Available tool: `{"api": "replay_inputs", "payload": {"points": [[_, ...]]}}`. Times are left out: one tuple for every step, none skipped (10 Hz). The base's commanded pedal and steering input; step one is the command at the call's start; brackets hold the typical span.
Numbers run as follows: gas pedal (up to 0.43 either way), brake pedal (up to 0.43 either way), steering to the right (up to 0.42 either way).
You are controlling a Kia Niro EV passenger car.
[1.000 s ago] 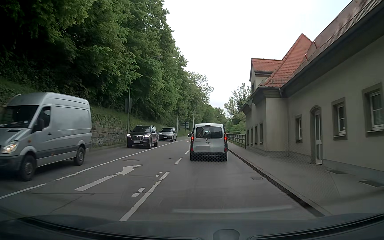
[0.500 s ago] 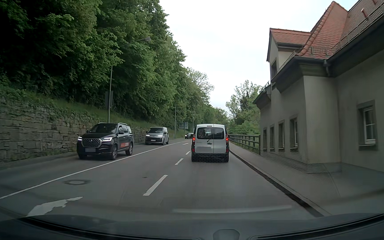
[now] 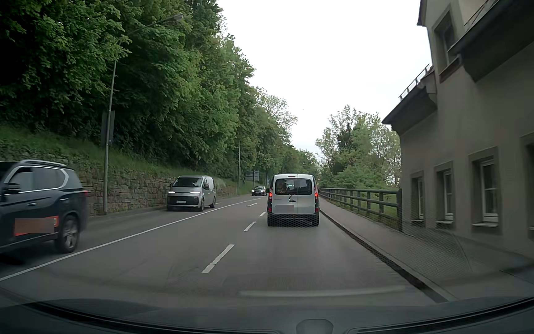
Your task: Follow the waypoints while adhering to traffic rules and regulations
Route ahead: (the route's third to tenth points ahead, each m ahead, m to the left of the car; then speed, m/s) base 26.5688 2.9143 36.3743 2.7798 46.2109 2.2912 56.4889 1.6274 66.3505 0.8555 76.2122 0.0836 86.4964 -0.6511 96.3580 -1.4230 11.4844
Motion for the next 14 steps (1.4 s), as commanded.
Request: {"api": "replay_inputs", "payload": {"points": [[0.157,0.0,0.0],[0.157,0.0,0.0],[0.157,0.0,0.0],[0.169,0.0,0.0],[0.169,0.0,0.0],[0.169,0.0,0.0],[0.169,0.0,0.0],[0.169,0.0,0.0],[0.169,0.0,0.0],[0.177,0.0,0.0],[0.177,0.0,0.0],[0.177,0.0,0.0],[0.177,0.0,0.0],[0.169,0.0,0.0]]}}
